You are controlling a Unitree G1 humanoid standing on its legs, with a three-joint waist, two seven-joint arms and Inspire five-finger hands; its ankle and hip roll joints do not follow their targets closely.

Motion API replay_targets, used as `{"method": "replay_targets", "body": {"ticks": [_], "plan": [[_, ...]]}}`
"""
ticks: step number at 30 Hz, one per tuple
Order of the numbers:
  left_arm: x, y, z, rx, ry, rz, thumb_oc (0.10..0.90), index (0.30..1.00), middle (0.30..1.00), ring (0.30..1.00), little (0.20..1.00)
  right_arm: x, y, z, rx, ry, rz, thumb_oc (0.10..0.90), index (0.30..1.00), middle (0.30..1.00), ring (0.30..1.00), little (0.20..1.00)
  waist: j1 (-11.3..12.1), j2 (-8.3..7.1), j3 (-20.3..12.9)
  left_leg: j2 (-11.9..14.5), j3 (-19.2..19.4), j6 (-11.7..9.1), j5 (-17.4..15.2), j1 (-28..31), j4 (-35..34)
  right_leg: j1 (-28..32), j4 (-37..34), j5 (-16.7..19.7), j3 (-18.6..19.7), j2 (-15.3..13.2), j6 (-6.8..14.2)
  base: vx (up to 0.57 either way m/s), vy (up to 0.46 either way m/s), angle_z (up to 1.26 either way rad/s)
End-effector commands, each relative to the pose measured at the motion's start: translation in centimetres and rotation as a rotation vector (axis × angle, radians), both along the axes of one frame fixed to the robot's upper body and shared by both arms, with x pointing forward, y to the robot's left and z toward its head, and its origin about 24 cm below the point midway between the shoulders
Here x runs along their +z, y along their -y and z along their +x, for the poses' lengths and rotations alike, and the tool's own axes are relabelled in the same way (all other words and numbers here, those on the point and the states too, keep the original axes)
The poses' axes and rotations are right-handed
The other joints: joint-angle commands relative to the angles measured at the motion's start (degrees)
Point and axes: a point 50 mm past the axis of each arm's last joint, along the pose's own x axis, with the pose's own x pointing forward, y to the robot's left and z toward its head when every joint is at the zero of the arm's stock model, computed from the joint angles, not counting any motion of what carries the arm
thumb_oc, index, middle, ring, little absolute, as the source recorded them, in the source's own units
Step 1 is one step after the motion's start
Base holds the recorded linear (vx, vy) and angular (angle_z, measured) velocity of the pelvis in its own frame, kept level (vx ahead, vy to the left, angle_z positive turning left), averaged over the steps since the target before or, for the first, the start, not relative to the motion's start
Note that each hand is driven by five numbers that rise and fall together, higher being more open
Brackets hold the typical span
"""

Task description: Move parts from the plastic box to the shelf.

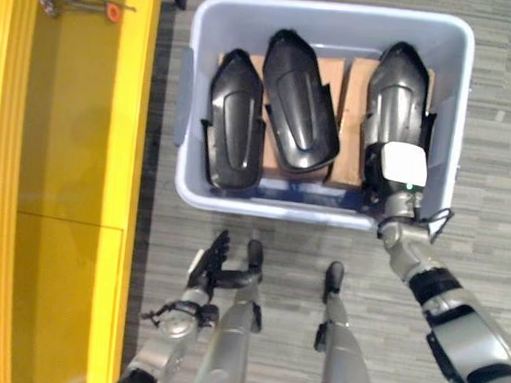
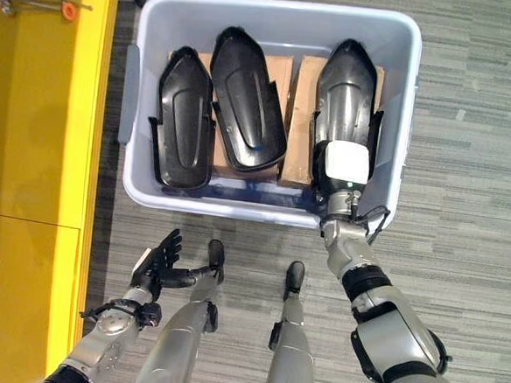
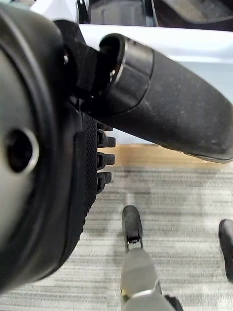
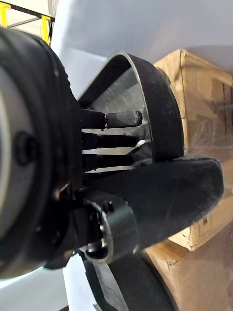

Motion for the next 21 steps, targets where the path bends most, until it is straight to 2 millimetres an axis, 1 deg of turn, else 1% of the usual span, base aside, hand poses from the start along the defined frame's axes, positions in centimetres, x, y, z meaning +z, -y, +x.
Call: {"method": "replay_targets", "body": {"ticks": [1,8,16,17,19,21], "plan": [[1.4,0.2,0.7,-0.008,0.083,0.002,0.900,1.000,1.000,1.000,1.000,-5.0,1.8,-1.6,-0.046,-0.282,-0.039,0.400,0.300,0.300,0.300,0.300,1.3,-1.98,0.4,3.0,-3.7,-3.1,-5.7,6.4,-0.1,0.7,4.2,-2.4,-0.3,-1.9,0.9,0.00,0.000,0.00],[1.0,-0.4,0.6,0.012,0.065,0.020,0.900,1.000,1.000,1.000,1.000,-4.8,1.8,-2.5,-0.028,-0.225,0.054,0.400,0.300,0.300,0.300,0.300,0.3,-3.13,-0.7,3.3,-3.5,-3.1,-6.3,8.3,-0.1,2.6,3.8,-2.6,-0.4,-1.8,1.0,0.00,0.000,0.00],[0.6,-1.2,0.3,0.032,0.039,0.038,0.900,1.000,1.000,1.000,1.000,-3.6,1.8,-3.7,0.010,-0.126,0.142,0.400,0.300,0.300,0.300,0.300,-0.6,-4.36,-2.6,3.4,-3.5,-3.1,-6.9,10.7,-0.1,5.3,3.1,-2.8,-0.4,-1.5,1.2,0.00,0.000,0.00],[0.4,-1.4,0.2,0.037,0.031,0.044,0.900,1.000,1.000,1.000,1.000,-3.2,1.8,-4.1,0.023,-0.099,0.158,0.400,0.300,0.300,0.300,0.300,-0.9,-4.63,-3.3,3.5,-3.5,-3.1,-7.1,11.4,-0.1,6.1,2.9,-2.8,-0.4,-1.5,1.1,0.00,0.000,0.00],[0.4,-1.5,0.1,0.035,0.028,0.044,0.900,1.000,1.000,1.000,1.000,-3.1,1.9,-4.4,0.024,-0.086,0.167,0.400,0.300,0.300,0.300,0.300,-1.0,-4.79,-3.7,3.5,-3.5,-3.1,-7.2,11.9,-0.1,6.6,2.7,-2.8,-0.4,-1.4,1.2,0.01,-0.007,-0.02],[0.1,-1.8,-0.1,0.034,0.015,0.053,0.900,1.000,1.000,1.000,1.000,-2.6,2.3,-5.1,0.022,-0.048,0.187,0.400,0.300,0.300,0.300,0.300,-1.4,-5.27,-5.0,3.7,-3.4,-3.1,-7.5,13.3,-0.1,8.1,2.1,-2.7,-0.6,-1.3,1.2,0.00,0.000,0.00]]}}
